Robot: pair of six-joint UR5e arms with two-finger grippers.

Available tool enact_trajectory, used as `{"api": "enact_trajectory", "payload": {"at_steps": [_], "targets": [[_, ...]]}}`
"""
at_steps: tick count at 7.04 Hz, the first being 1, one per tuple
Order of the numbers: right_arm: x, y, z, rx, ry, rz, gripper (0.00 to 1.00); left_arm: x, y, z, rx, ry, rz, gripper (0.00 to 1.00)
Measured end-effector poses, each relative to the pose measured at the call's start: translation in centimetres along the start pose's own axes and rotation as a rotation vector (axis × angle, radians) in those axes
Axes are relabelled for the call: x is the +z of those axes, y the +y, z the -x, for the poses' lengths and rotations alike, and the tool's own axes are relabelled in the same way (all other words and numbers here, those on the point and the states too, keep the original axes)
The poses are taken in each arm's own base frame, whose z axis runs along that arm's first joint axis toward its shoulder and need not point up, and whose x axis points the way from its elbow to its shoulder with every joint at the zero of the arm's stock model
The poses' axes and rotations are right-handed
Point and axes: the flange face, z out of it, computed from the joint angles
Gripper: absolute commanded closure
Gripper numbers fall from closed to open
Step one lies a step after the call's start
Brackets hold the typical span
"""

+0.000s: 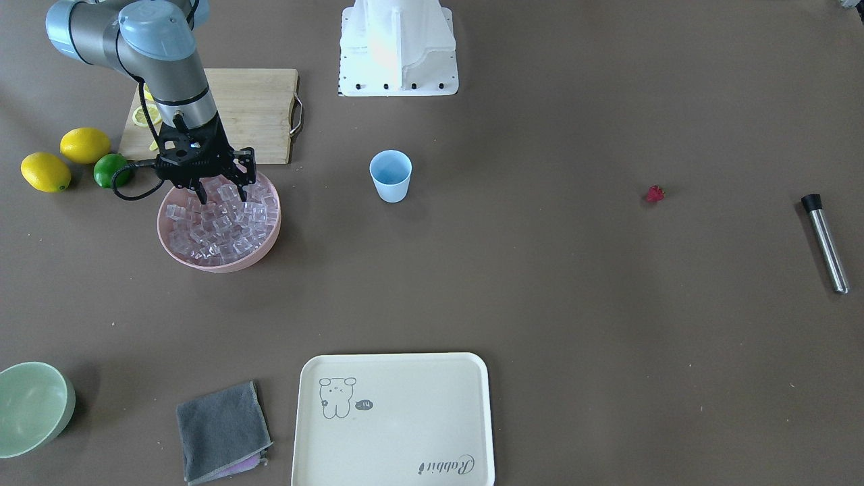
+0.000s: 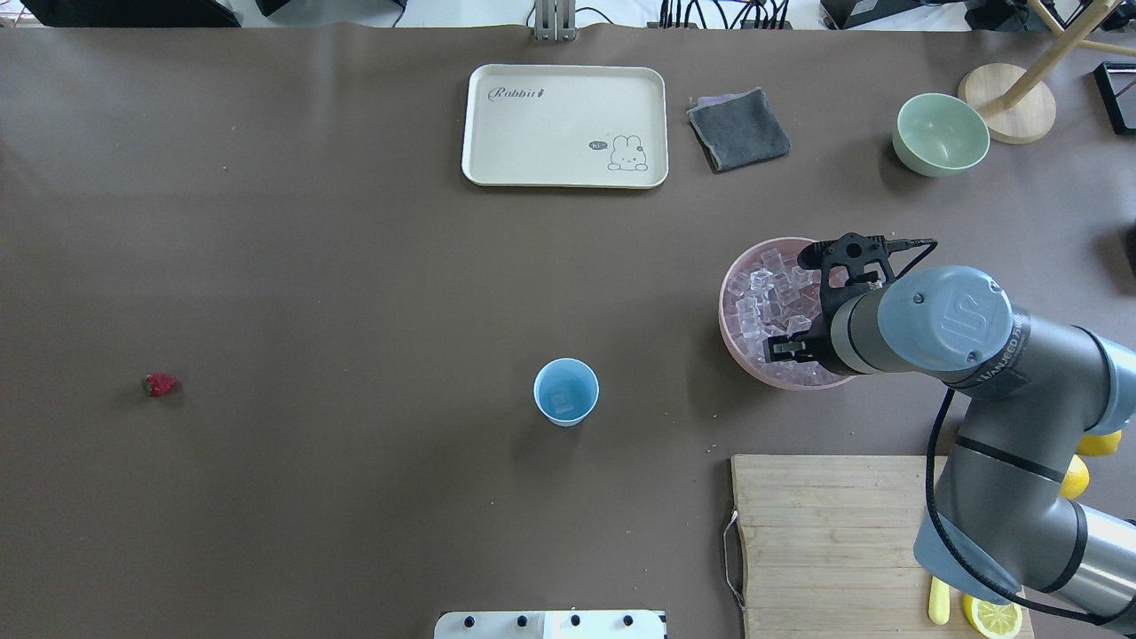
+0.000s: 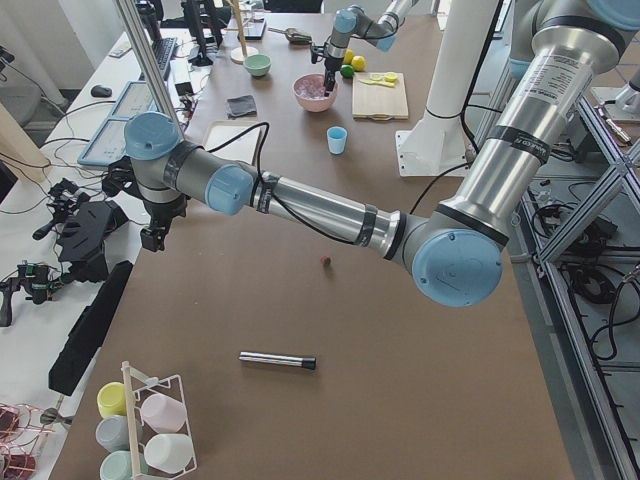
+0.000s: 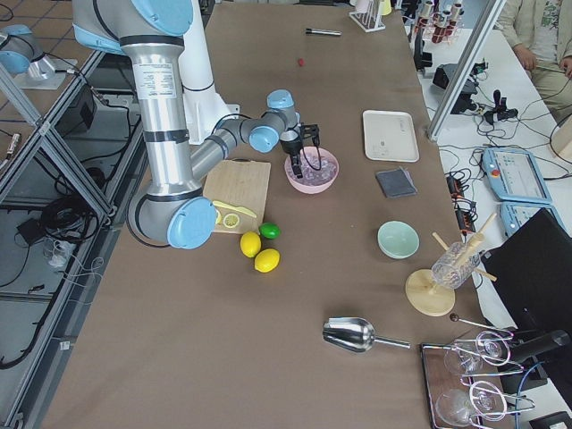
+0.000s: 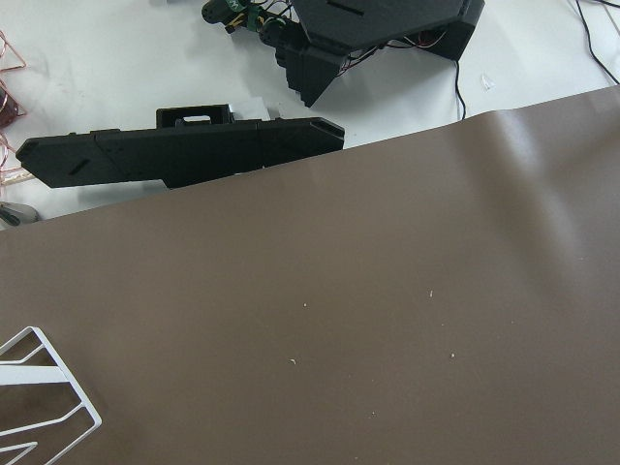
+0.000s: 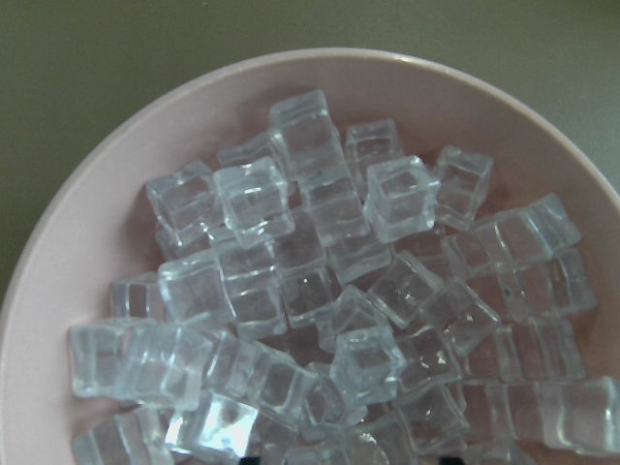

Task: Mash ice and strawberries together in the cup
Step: 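Lower the right gripper into the bowl and grasp another ice cube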

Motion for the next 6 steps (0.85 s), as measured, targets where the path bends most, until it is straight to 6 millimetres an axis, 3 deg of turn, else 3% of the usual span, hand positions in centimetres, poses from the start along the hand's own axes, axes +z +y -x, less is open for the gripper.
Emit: {"api": "enact_trajectory", "payload": {"at_steps": [1, 2, 3, 6], "targets": [[0.31, 0.14, -0.14, -0.002, 0.007, 0.005, 0.57, 0.04, 0.00, -0.03, 0.000, 0.000, 0.001, 0.02], [0.49, 0.28, -0.17, -0.002, 0.015, 0.011, 0.82, 0.04, -0.02, -0.06, 0.001, 0.000, 0.000, 0.02], [0.53, 0.41, -0.13, 0.000, 0.025, 0.019, 1.00, -0.04, -0.14, -0.16, 0.003, 0.000, -0.001, 0.02], [0.14, 0.33, 0.28, 0.004, 0.034, 0.029, 1.00, -0.03, -0.38, -0.30, 0.003, 0.000, -0.001, 0.02]]}}
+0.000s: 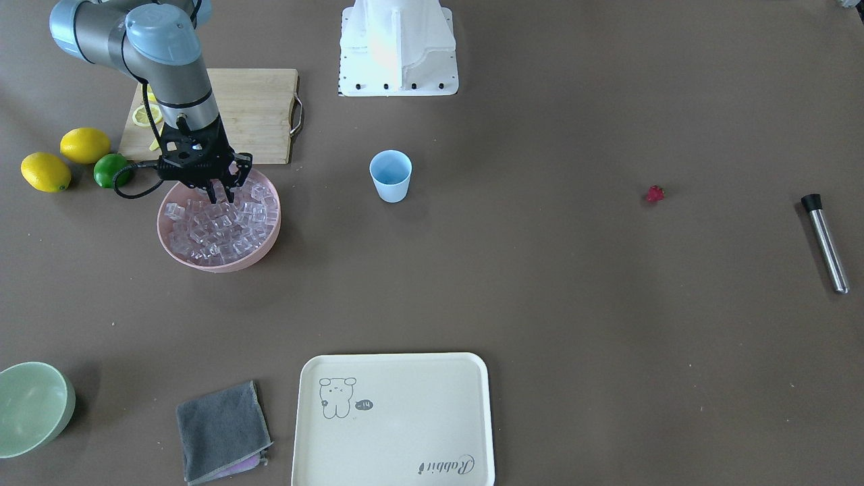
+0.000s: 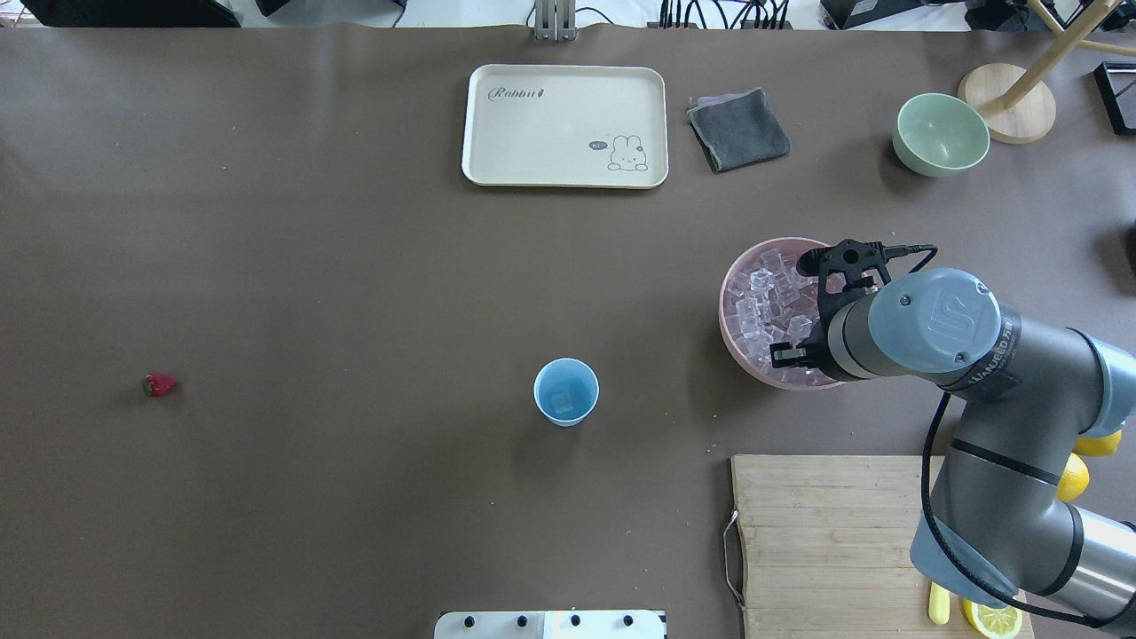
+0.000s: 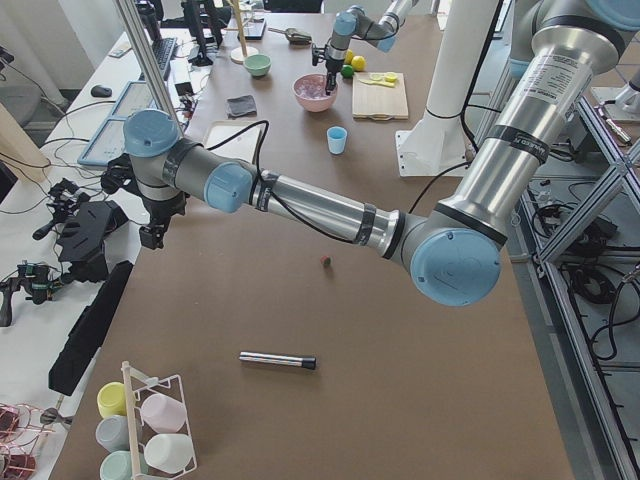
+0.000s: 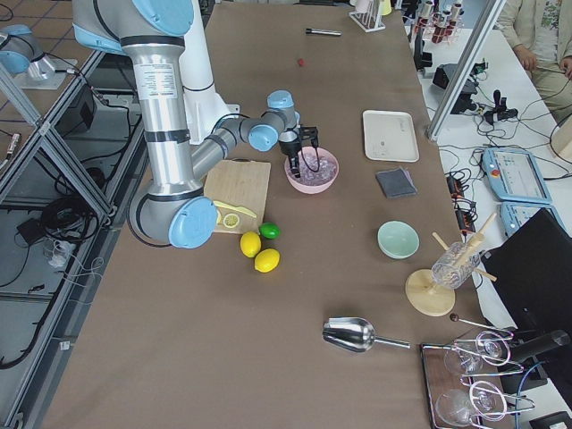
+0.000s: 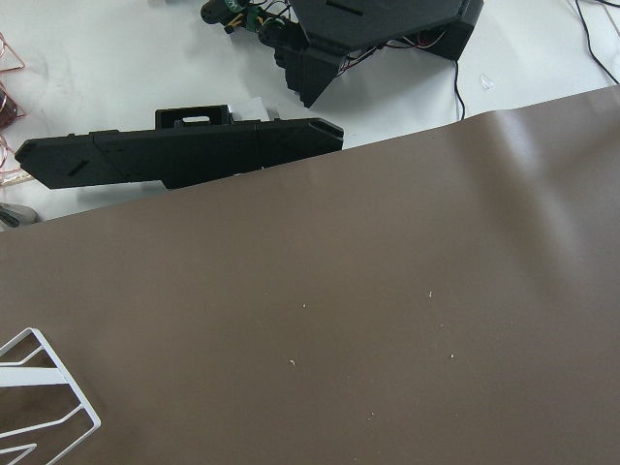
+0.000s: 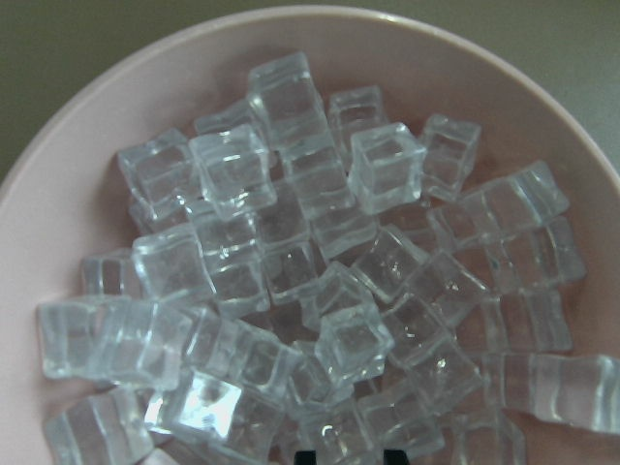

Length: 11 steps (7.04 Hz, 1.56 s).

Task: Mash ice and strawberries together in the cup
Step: 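Lower the right gripper into the bowl and grasp another ice cube, then carry the ice cube with the right gripper to the light-blue cup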

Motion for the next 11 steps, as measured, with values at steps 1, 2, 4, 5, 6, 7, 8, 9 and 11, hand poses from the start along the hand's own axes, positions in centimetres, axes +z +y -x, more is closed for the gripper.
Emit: {"api": "enact_trajectory", "payload": {"at_steps": [1, 2, 4, 5, 6, 7, 8, 9, 11], "targets": [[-0.3, -0.3, 0.0, 0.004, 0.001, -0.003, 1.00, 0.1, -0.1, 0.0, 0.000, 0.001, 0.002, 0.02], [-0.5, -0.7, -0.2, 0.012, 0.002, -0.009, 1.00, 0.2, -0.1, -0.1, 0.000, 0.001, 0.004, 0.02], [-1.8, -2.6, -0.6, 0.035, -0.008, -0.042, 1.00, 0.7, -0.1, 0.0, -0.002, 0.003, 0.011, 0.02], [-2.8, -3.9, -0.2, 0.048, -0.018, -0.066, 1.00, 1.0, -0.1, -0.2, 0.001, 0.005, 0.016, 0.02], [-3.5, -5.0, 0.4, 0.056, -0.020, -0.083, 1.00, 1.3, -0.1, -0.5, 0.003, 0.008, 0.019, 0.02], [-4.5, -6.0, 1.2, 0.061, -0.030, -0.101, 1.00, 1.7, -0.1, -0.7, 0.006, 0.011, 0.025, 0.02], [-5.8, -7.0, 2.1, 0.064, -0.050, -0.127, 1.00, 2.2, 0.0, -1.0, 0.009, 0.014, 0.031, 0.02], [-7.4, -8.1, 3.6, 0.062, -0.076, -0.167, 1.00, 2.4, 0.1, -1.0, 0.008, 0.015, 0.035, 0.02], [-10.8, -9.7, 7.1, 0.049, -0.138, -0.248, 1.00, 2.6, 0.3, -0.9, 0.005, 0.016, 0.039, 0.02]]}}
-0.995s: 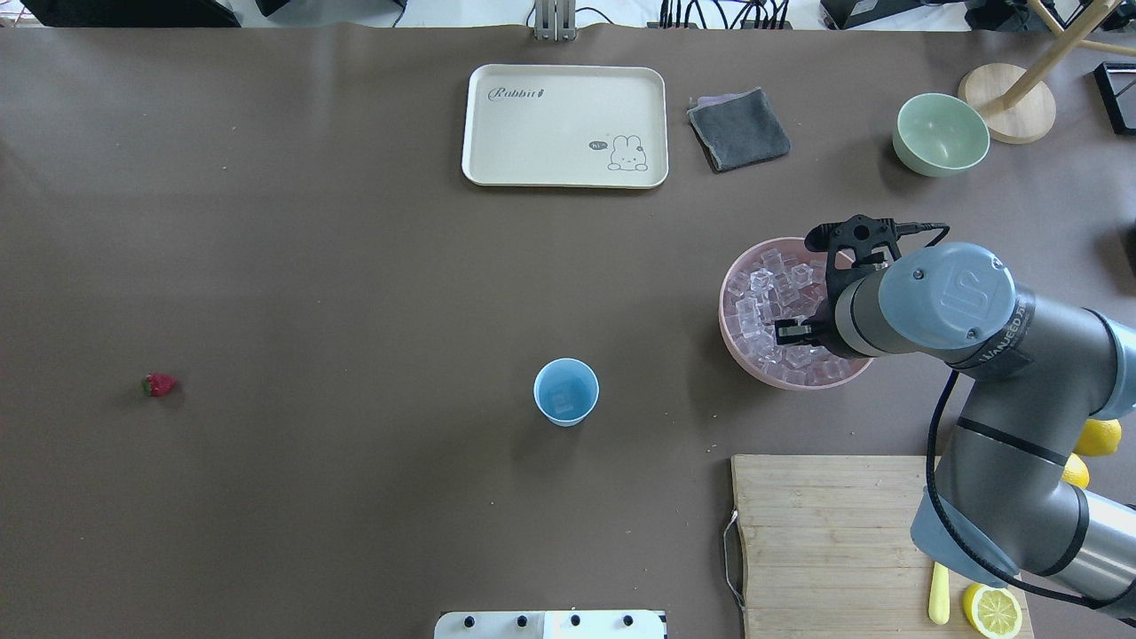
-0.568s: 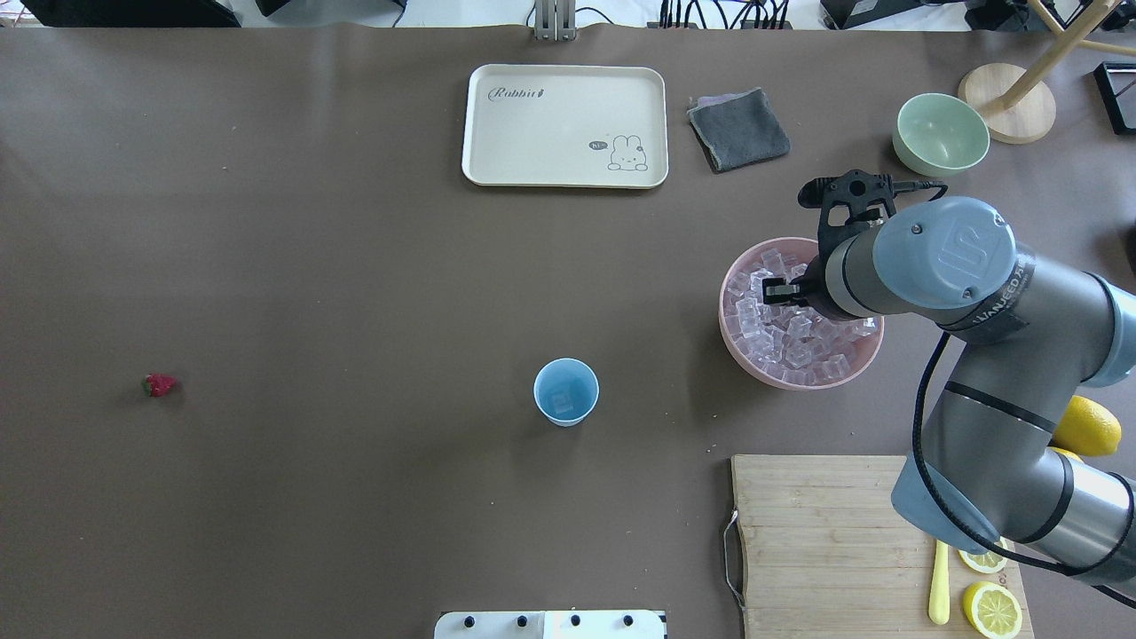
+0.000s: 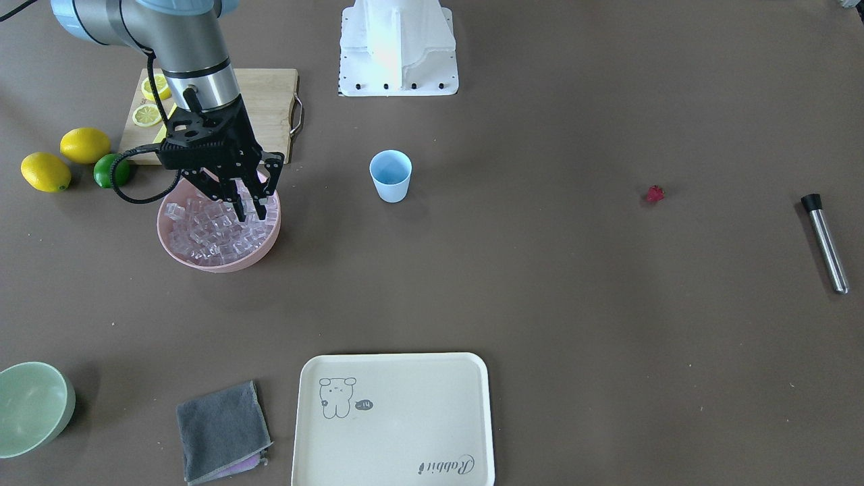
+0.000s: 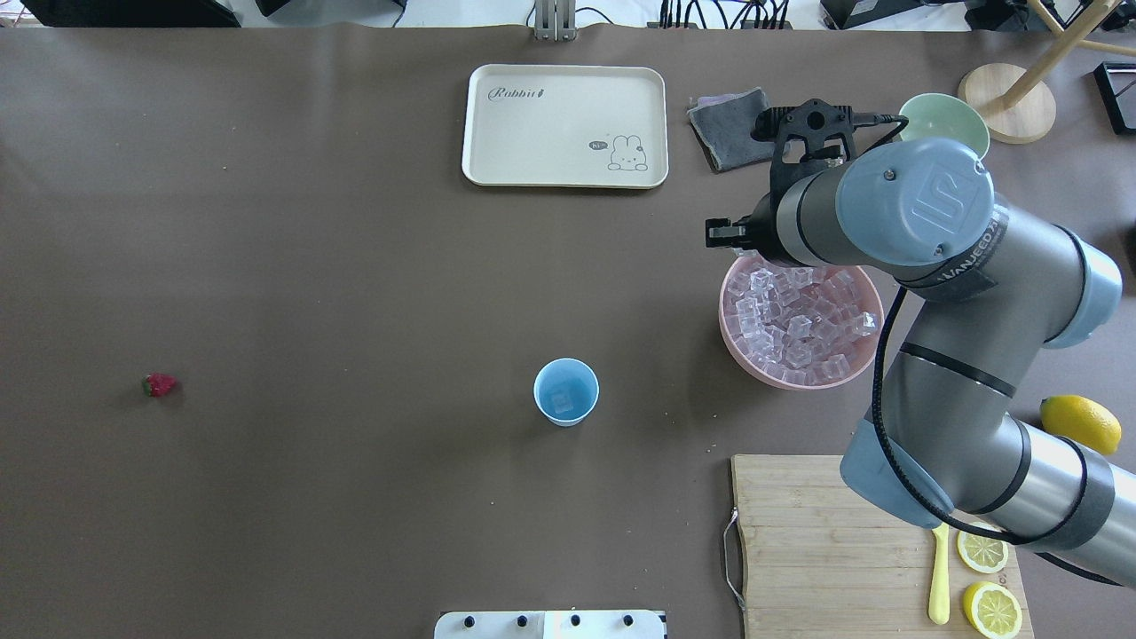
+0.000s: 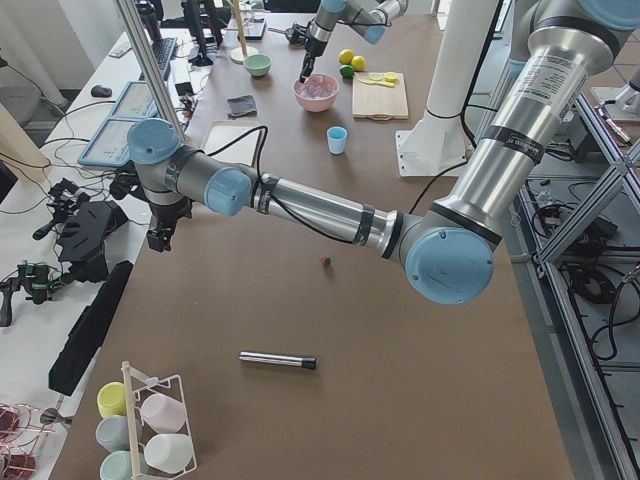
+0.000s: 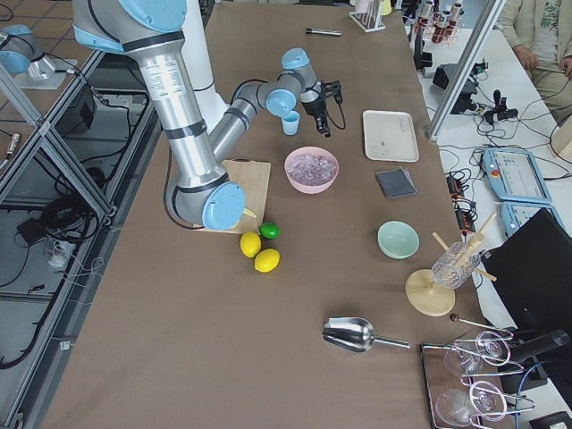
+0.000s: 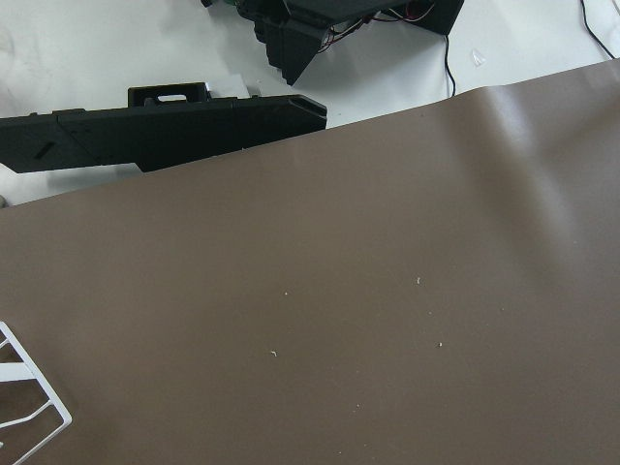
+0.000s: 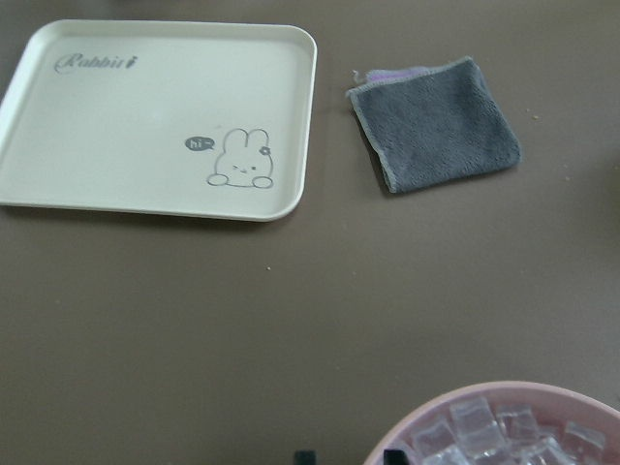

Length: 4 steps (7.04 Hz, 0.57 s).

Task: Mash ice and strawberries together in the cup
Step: 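Carry the ice cube with the right gripper to the light-blue cup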

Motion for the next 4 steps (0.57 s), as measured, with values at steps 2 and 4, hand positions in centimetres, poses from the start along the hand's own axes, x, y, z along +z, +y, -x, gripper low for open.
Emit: {"api": "enact_trajectory", "payload": {"at_steps": [2, 4], "targets": [[-1.8, -0.3, 4.0, -0.027, -0.063, -0.058, 1.00, 0.0, 0.2, 0.0, 0.000, 0.005, 0.000, 0.02], [-2.4, 2.1, 8.7, -0.073, -0.110, -0.084, 1.00, 0.0, 0.2, -0.1, -0.001, 0.009, 0.001, 0.02]]}}
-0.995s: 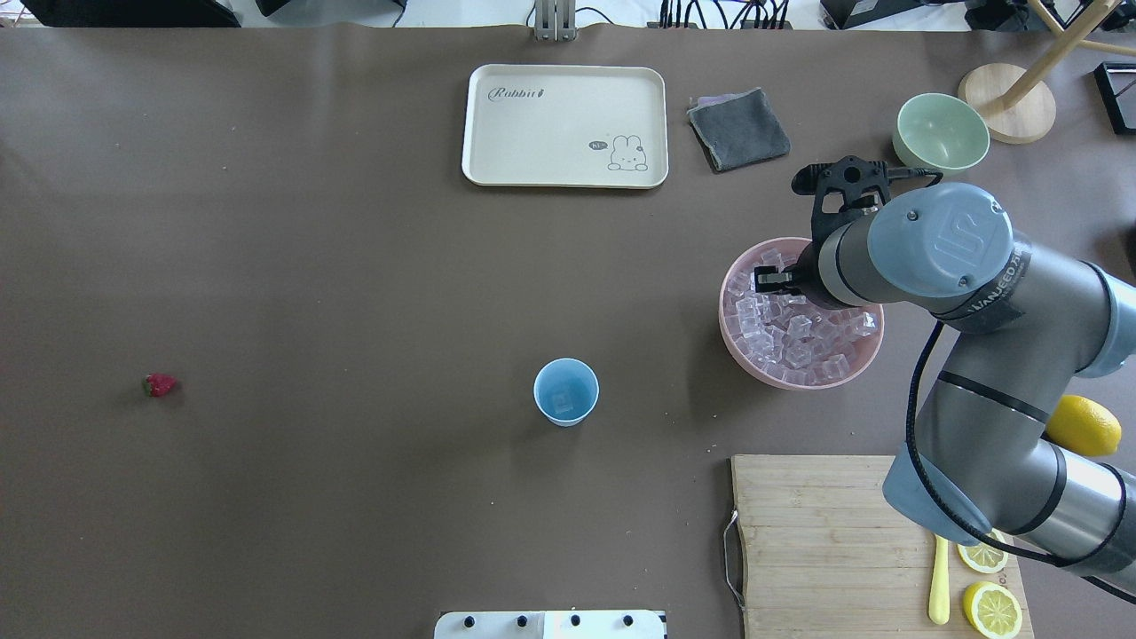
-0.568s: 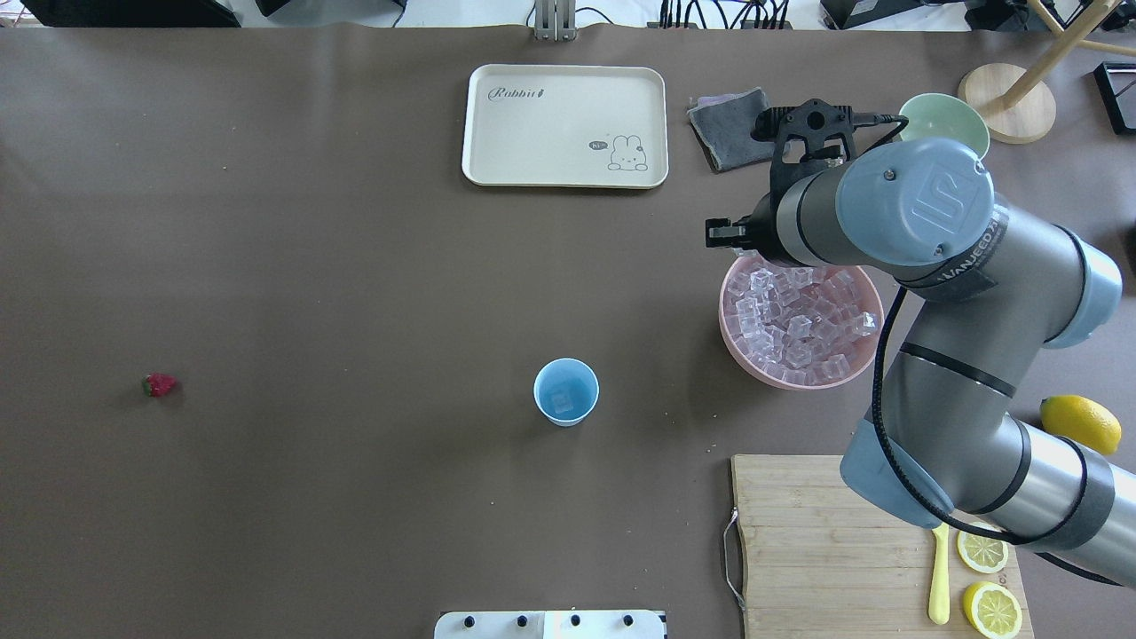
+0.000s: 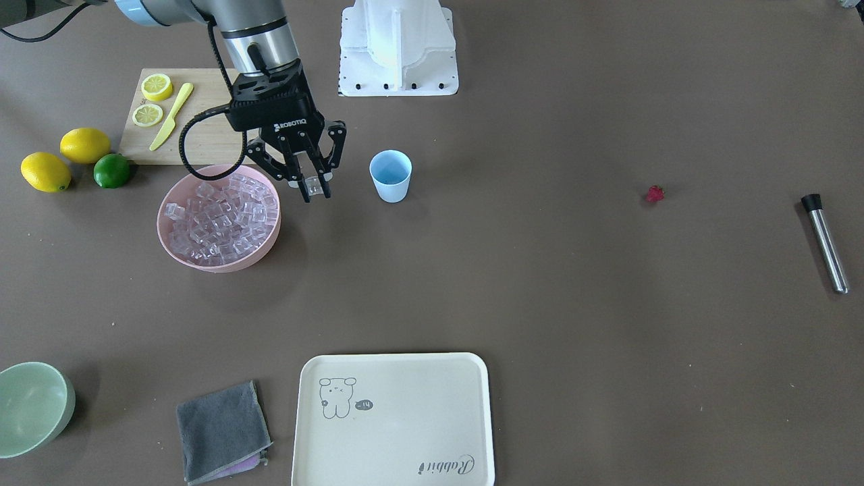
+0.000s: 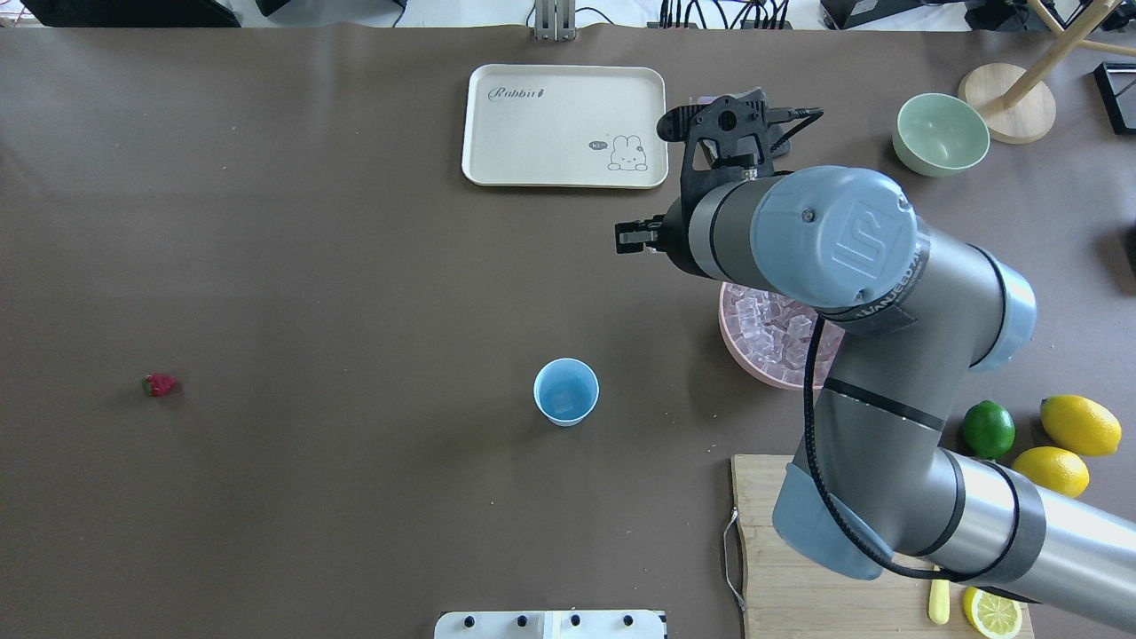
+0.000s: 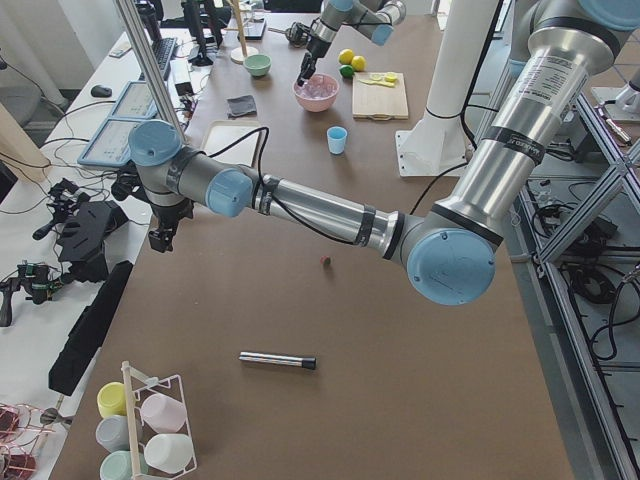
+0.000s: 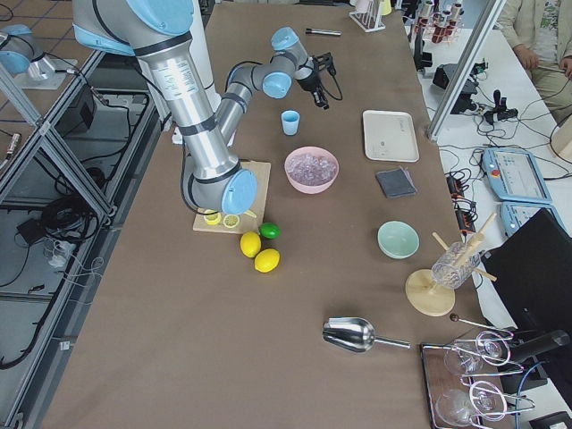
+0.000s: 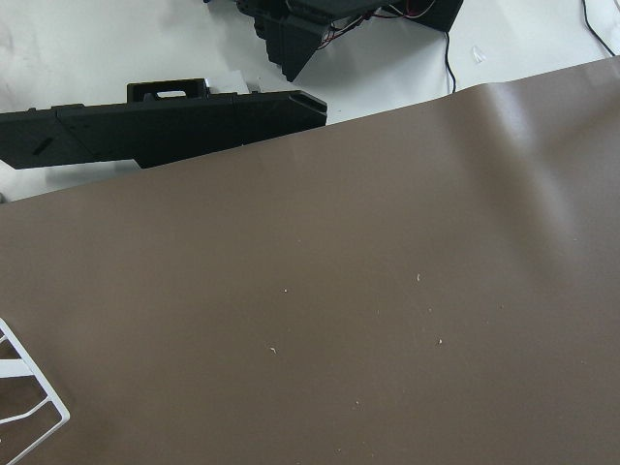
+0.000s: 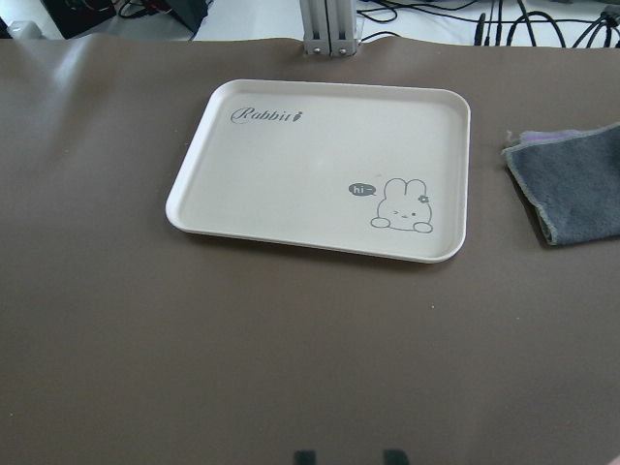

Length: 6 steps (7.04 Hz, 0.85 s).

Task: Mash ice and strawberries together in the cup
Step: 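Carry the ice cube with the right gripper to the light-blue cup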

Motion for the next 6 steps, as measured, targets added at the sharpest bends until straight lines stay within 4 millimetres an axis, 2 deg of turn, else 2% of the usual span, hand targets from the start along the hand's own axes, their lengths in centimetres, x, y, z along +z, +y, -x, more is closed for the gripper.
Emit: {"api": "enact_trajectory", "payload": {"at_steps": [1, 3, 6], "targets": [[0.2, 1.8, 2.2, -0.024, -0.015, -0.003, 1.00, 0.0, 0.0, 0.0, 0.000, 0.000, 0.000, 0.02], [1.0, 4.8, 5.3, -0.062, -0.021, -0.002, 1.00, 0.0, 0.0, 0.0, 0.002, 0.002, 0.000, 0.02], [3.8, 8.1, 7.1, -0.093, -0.021, -0.015, 1.00, 0.2, 0.0, 0.1, 0.001, 0.002, 0.002, 0.02]]}}
